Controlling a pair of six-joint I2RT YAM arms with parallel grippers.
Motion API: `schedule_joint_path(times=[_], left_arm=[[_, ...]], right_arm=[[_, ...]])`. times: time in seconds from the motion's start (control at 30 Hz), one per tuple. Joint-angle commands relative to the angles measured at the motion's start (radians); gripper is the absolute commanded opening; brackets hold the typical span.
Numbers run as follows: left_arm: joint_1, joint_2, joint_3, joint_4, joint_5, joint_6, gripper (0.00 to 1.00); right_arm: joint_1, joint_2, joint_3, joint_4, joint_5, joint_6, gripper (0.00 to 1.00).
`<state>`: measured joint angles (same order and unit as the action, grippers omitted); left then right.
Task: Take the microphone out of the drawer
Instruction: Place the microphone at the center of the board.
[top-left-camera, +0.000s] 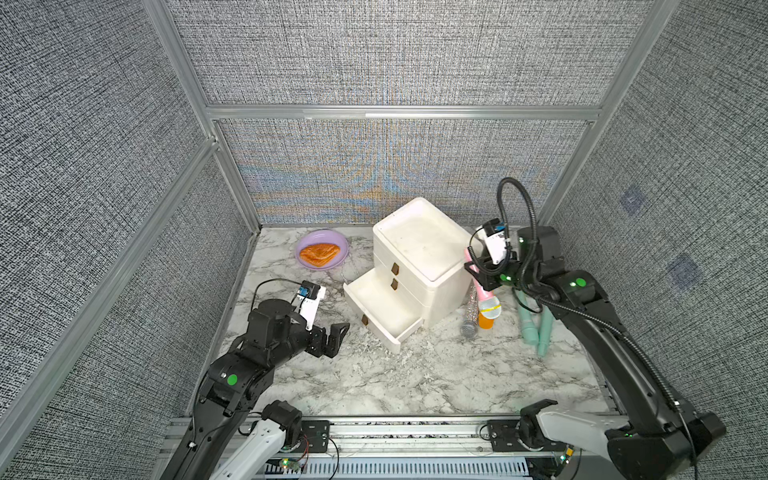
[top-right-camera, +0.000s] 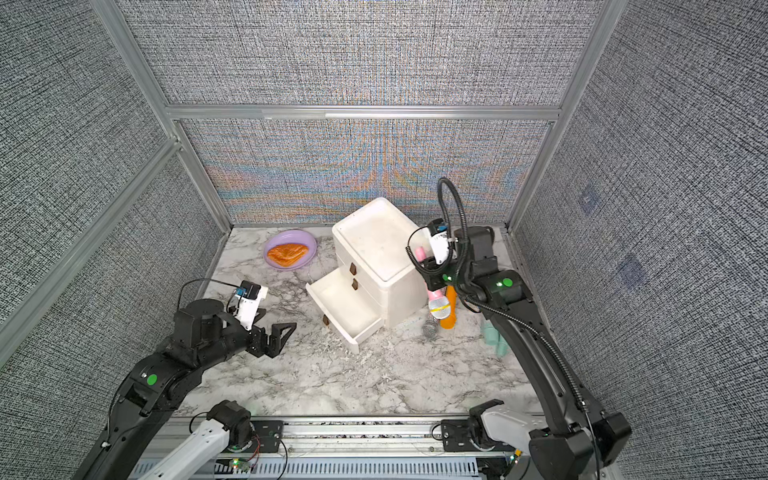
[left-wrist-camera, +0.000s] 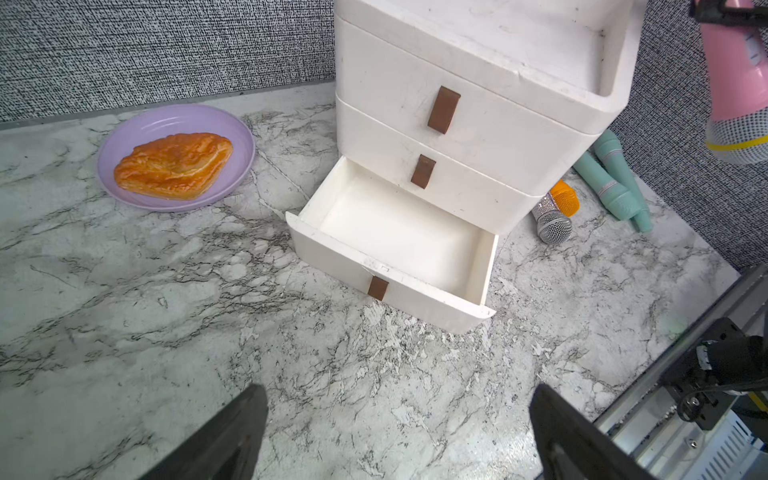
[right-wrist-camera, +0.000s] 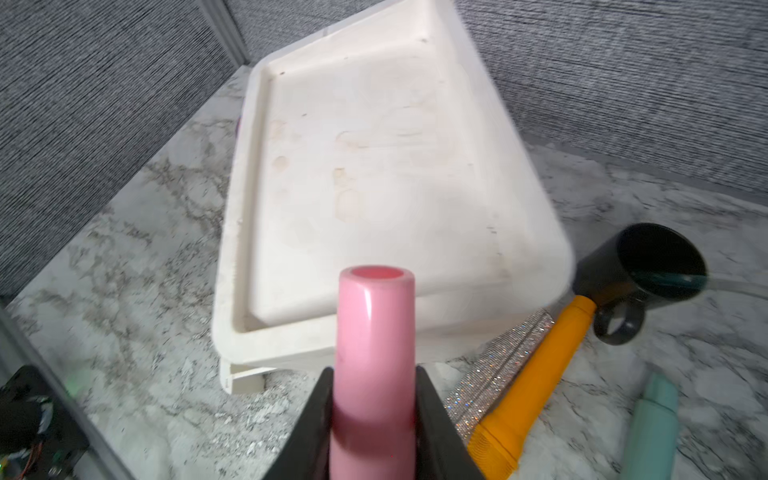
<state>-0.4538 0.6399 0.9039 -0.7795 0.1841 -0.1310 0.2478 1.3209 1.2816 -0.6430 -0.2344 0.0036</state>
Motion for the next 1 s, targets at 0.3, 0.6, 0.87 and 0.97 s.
schedule_joint_path(times=[0.3, 0.6, 0.87, 0.97], left_arm=[[0.004, -0.006, 0.003, 0.031, 0.005, 0.013, 1.0], [0.009, -0.003, 0.004, 0.032, 0.006, 0.019, 1.0], [0.016, 0.01, 0.006, 0.034, 0.013, 0.022, 1.0], [0.018, 0.009, 0.006, 0.033, 0.015, 0.021, 1.0]], right_arm=[[-0.316, 0.098, -0.342, 0.414, 0.002, 0.136, 0.0], [-0.36, 0.307, -0.416, 0.527, 0.08, 0.158, 0.0], [-0.359, 0.449, -0.411, 0.537, 0.143, 0.157, 0.1], [-0.356, 0.483, -0.401, 0.534, 0.163, 0.153, 0.22]])
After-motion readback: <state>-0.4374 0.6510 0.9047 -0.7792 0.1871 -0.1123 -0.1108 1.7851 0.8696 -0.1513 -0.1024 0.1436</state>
